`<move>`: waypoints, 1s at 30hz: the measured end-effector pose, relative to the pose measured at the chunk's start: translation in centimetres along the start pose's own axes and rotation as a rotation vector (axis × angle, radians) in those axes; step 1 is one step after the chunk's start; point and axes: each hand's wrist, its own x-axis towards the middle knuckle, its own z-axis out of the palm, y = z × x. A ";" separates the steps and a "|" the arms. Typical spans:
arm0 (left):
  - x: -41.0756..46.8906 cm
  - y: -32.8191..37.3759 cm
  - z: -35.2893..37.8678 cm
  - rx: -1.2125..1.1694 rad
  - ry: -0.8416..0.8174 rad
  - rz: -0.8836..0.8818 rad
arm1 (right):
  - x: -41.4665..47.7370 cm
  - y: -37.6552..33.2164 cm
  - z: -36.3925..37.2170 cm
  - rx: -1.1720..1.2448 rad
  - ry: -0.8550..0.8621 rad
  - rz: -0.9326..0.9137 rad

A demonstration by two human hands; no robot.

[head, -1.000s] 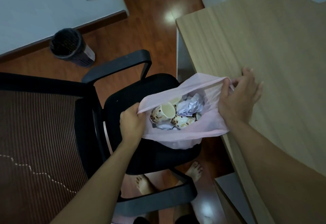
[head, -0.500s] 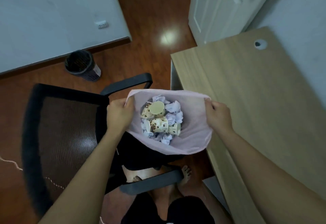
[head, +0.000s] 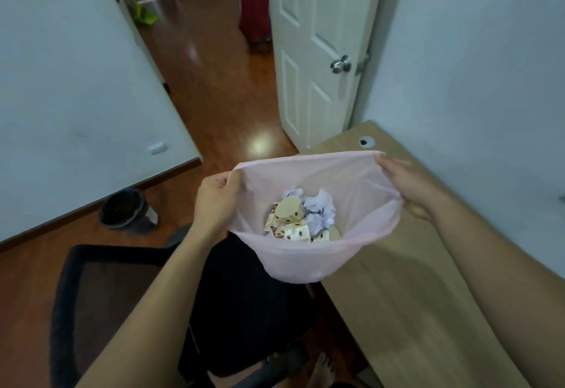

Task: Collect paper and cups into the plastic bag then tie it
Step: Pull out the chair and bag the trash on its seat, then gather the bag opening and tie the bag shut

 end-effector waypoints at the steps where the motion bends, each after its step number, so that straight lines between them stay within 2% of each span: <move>1: 0.1 0.7 1.3 -0.006 -0.020 0.012 | -0.3 -0.4 -1.4 0.029 0.014 0.000; 11: 1.1 4.5 13.7 0.024 -0.217 0.045 | -1.4 1.5 -13.3 0.172 0.338 0.074; 21: -1.2 2.8 18.2 0.043 -0.429 0.031 | -3.7 7.9 -16.6 0.153 0.447 0.249; 25: -1.7 2.2 16.6 0.031 -0.482 0.060 | -4.9 9.1 -16.4 0.020 0.500 0.267; 30: -1.8 1.2 11.5 0.037 -0.550 0.081 | -5.4 8.8 -15.4 -0.368 0.567 0.163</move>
